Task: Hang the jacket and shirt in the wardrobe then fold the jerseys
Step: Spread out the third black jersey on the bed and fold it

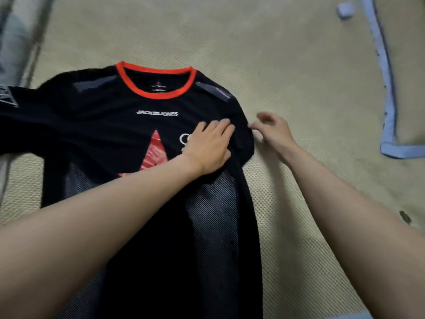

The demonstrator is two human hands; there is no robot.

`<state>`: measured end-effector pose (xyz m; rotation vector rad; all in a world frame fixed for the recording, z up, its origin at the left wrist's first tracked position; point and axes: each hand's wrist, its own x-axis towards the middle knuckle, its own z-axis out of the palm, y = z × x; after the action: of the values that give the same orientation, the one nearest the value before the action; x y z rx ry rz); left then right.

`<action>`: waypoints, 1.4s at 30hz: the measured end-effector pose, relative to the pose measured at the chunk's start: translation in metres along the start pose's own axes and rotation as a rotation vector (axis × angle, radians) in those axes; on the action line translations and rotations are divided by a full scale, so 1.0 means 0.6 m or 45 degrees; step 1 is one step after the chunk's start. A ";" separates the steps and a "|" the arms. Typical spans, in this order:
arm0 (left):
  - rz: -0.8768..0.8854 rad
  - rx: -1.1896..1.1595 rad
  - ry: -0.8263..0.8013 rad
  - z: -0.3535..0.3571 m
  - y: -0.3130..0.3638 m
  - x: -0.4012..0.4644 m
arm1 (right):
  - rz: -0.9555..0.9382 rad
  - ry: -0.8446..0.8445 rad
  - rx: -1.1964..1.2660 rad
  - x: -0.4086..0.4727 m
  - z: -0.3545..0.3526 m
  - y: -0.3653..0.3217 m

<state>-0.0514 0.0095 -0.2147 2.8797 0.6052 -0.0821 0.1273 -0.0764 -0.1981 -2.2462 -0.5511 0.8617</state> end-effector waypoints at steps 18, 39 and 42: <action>-0.315 -0.051 -0.196 0.059 -0.015 -0.002 | 0.161 -0.781 -0.603 0.034 -0.014 -0.081; -0.318 0.019 -0.041 -0.019 -0.006 0.071 | 0.558 -0.652 0.052 0.040 -0.131 0.027; -0.181 0.058 -0.069 -0.046 -0.036 0.127 | 0.411 -0.506 0.080 0.043 -0.137 0.040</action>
<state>0.0101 0.0643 -0.1989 2.8637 0.8073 -0.1965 0.2065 -0.1134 -0.1800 -2.1461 -0.3298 1.4867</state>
